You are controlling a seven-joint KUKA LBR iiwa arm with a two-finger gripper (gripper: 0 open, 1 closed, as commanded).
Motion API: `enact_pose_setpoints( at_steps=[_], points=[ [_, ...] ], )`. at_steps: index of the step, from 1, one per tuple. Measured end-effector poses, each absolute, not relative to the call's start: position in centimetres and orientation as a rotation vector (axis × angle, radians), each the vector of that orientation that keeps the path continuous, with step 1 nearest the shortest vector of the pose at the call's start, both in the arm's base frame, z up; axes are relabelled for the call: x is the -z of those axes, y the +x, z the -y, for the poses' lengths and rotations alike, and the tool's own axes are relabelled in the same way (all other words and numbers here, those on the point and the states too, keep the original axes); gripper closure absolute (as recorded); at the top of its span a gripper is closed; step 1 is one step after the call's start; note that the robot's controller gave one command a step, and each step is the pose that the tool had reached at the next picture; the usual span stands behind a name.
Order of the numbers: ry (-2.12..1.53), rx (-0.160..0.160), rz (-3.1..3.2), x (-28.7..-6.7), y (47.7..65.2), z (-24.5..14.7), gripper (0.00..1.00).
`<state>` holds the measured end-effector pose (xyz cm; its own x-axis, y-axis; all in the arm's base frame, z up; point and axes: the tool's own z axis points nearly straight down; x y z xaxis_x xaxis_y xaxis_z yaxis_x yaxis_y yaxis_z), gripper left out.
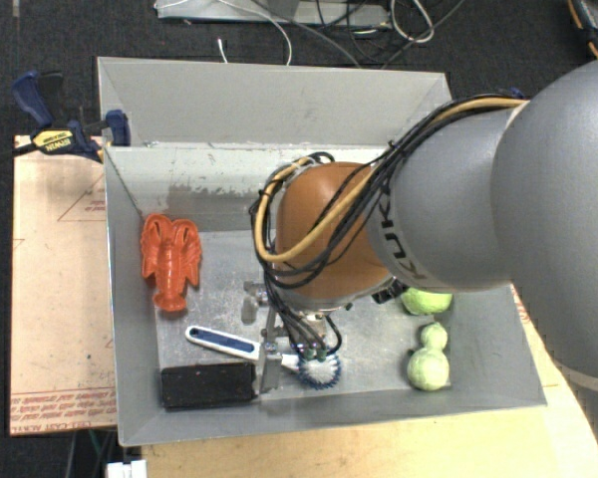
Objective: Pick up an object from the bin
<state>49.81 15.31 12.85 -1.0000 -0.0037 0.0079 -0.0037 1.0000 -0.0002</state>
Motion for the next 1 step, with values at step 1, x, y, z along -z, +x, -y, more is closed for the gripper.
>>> enact_pose_setpoints(
  at_steps=[1],
  points=[
    [-0.002,0.001,3.141,-13.26,50.03,-15.22,0.00]
  ],
)
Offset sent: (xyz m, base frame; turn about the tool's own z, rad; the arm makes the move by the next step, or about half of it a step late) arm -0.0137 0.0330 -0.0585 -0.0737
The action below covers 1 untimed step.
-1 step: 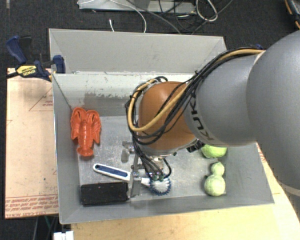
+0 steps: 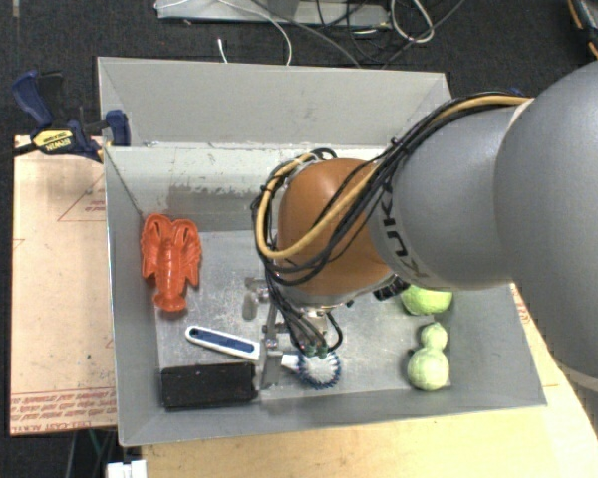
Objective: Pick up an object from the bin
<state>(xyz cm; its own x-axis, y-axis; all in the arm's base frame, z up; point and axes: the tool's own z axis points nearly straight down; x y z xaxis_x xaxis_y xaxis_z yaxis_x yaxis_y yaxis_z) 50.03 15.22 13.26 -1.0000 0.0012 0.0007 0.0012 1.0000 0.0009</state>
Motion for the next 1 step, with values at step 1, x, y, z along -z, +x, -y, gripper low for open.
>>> enact_pose_setpoints(
  at_steps=[1],
  points=[
    [0.119,0.000,3.141,-7.22,48.71,-18.57,0.00]
  ],
)
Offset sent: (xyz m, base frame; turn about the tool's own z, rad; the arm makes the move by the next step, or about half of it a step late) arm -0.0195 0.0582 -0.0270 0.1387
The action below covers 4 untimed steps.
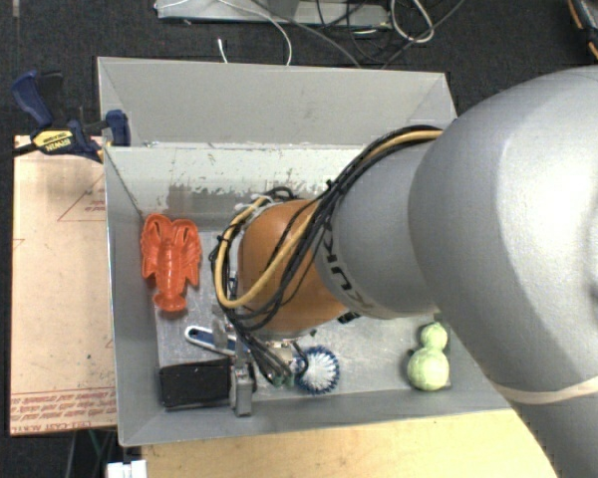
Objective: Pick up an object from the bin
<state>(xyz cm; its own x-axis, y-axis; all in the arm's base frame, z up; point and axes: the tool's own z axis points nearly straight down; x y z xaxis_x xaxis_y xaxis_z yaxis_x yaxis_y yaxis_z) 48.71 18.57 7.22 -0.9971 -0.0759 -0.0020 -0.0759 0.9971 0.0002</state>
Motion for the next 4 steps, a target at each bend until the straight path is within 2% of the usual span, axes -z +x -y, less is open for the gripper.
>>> enact_pose_setpoints(
  at_steps=[1,2,3,4],
  points=[
    [0.214,-0.006,-3.129,-10.6,48.1,-21.2,0.00],
    [-0.068,-0.001,-3.139,-10.0,48.1,-20.1,0.00],
    [0.480,-0.011,-3.092,-7.1,48.3,-20.9,0.00],
    [0.054,-0.011,-3.126,-7.3,48.4,-20.8,1.00]
  ],
)
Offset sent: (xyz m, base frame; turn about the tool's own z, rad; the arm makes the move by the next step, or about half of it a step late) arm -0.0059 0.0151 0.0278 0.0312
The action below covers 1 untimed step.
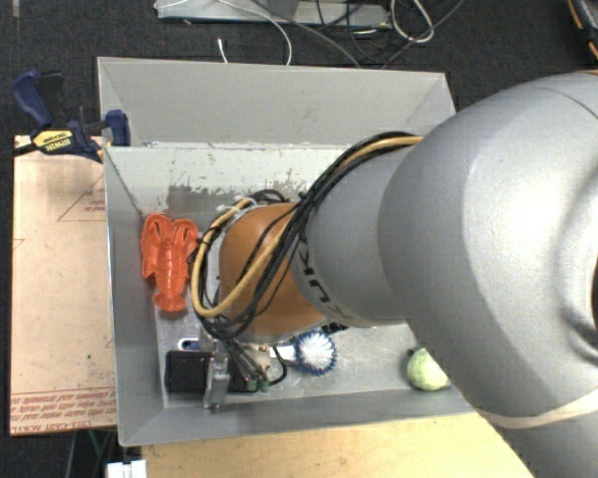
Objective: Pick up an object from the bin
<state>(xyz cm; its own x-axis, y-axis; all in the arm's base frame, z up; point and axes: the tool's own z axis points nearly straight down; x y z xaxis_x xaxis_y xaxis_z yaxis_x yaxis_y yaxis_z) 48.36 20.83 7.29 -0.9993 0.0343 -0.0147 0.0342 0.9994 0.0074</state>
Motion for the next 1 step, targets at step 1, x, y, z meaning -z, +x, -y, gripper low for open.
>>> enact_pose_setpoints(
  at_steps=[1],
  points=[
    [0.054,-0.011,-3.126,-7.33,48.35,-20.83,1.00]
  ],
)
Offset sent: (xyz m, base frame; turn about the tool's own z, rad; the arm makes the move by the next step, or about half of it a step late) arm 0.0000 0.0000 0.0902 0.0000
